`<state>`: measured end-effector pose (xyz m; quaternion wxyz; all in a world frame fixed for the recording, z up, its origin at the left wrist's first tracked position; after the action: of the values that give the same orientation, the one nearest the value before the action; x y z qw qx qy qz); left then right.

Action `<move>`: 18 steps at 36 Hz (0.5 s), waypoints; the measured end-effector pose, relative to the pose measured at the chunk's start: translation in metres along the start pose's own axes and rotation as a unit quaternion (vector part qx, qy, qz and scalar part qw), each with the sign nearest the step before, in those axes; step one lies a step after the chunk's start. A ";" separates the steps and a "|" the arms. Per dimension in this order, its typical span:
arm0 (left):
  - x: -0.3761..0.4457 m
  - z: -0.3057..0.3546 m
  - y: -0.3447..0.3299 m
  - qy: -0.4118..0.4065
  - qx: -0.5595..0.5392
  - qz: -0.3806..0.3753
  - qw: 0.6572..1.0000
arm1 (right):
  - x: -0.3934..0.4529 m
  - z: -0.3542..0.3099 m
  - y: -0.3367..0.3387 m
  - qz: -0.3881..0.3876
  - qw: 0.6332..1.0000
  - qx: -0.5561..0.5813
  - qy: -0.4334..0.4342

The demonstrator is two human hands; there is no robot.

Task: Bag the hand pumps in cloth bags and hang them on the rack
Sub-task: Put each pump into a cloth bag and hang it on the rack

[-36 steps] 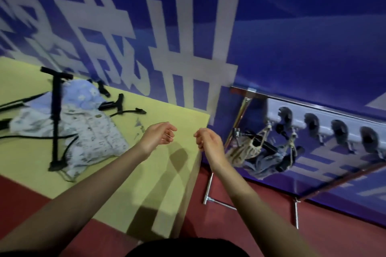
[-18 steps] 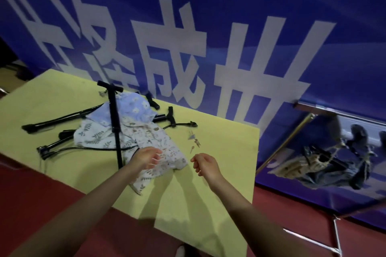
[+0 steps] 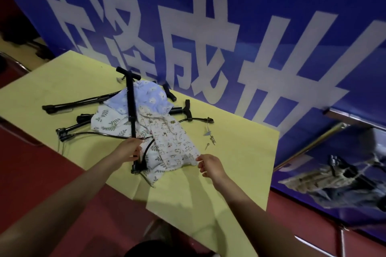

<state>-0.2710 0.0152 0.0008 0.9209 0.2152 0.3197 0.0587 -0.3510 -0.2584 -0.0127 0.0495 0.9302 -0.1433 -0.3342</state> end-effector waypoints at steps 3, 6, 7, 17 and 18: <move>0.030 0.009 0.003 -0.013 0.045 -0.014 0.999 | 0.008 -0.002 -0.011 0.020 1.000 -0.007 -0.003; 0.060 0.028 0.008 -0.062 0.096 -0.028 0.993 | 0.024 -0.019 -0.025 0.050 0.998 -0.016 0.022; 0.071 0.032 0.012 -0.083 0.117 -0.038 0.989 | 0.031 -0.024 -0.032 0.066 0.997 -0.015 0.028; 0.154 0.074 0.054 -0.208 0.246 -0.116 0.940 | 0.090 -0.074 -0.155 0.104 0.991 -0.033 0.083; 0.163 0.074 0.058 -0.206 0.260 -0.119 0.936 | 0.094 -0.079 -0.166 0.108 0.988 -0.056 0.099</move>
<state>-0.0952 0.0807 -0.0141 0.8788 0.4150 0.1501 -0.1817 -0.1931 -0.1287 -0.0394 0.1516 0.9335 -0.2185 -0.2407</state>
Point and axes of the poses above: each hand's wrist, its own x-axis towards the middle knuckle, its own y-axis out of the back of the hand, z = x × y, the point moved 1 cm from there along x, towards the middle knuckle, and after that the axes turned 9 degrees about z, right-handed, at the moved point
